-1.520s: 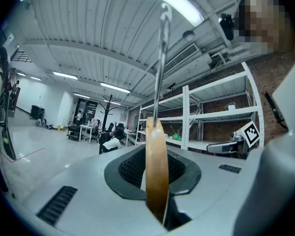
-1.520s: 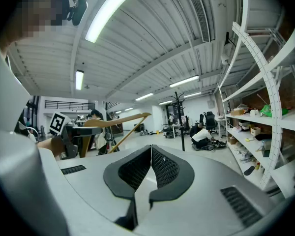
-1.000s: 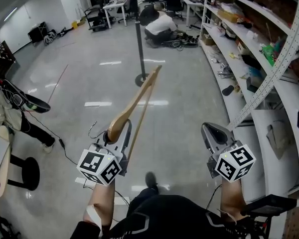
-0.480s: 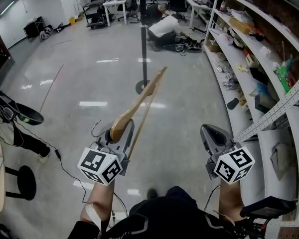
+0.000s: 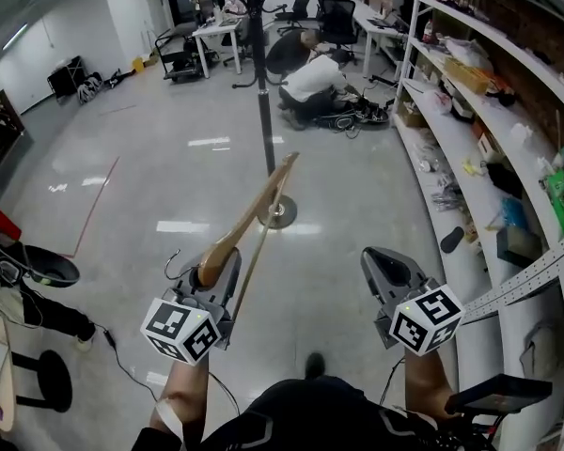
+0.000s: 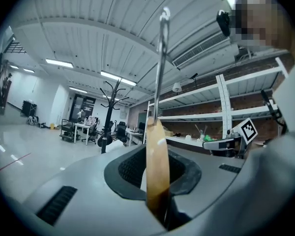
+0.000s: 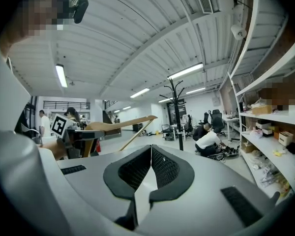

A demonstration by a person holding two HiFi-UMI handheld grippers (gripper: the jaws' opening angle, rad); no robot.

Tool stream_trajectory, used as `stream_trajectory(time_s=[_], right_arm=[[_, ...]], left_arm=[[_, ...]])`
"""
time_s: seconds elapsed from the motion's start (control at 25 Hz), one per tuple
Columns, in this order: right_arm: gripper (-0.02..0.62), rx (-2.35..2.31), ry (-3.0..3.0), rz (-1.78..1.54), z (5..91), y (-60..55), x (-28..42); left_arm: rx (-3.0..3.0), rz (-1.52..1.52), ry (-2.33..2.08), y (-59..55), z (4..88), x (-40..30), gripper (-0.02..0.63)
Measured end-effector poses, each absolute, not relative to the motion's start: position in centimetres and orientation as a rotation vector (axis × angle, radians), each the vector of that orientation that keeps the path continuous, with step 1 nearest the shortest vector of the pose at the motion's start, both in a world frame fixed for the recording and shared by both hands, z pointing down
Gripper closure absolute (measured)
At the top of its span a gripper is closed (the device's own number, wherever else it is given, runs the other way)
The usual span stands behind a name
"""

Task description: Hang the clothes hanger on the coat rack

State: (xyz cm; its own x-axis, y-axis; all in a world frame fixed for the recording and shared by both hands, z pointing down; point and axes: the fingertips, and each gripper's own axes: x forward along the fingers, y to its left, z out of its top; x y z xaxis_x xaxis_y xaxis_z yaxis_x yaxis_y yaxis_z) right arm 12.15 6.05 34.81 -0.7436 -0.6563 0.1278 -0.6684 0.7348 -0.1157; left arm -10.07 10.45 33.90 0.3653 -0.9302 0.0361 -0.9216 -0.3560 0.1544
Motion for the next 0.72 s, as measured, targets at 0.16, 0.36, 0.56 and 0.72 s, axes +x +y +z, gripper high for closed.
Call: stream_trajectory(time_s=[0.16,0.36,0.56,0.72], right_arm=[[0.588,1.076,-2.868,0.213,34.4,-1.0,11.8],[0.588,1.041,-2.868,0.219,34.9,-7.5,8.9],[0.588,1.106,-2.852,0.218,35.5,-14.5,6.6],[0.588,1.171,-2.827,0.228,35.7,-19.5,3.9]], left_arm=[[2.449,-0.102,-1.71,4.2,33.9,-10.7,0.558],[2.471,-0.083,-1.652,-2.4,34.0,-12.2,0.558],[2.49,-0.05,-1.623,-9.7,35.9,-15.1,0.558],[2.511,0.022,-1.559,-15.3,37.6,-18.0,0.558]])
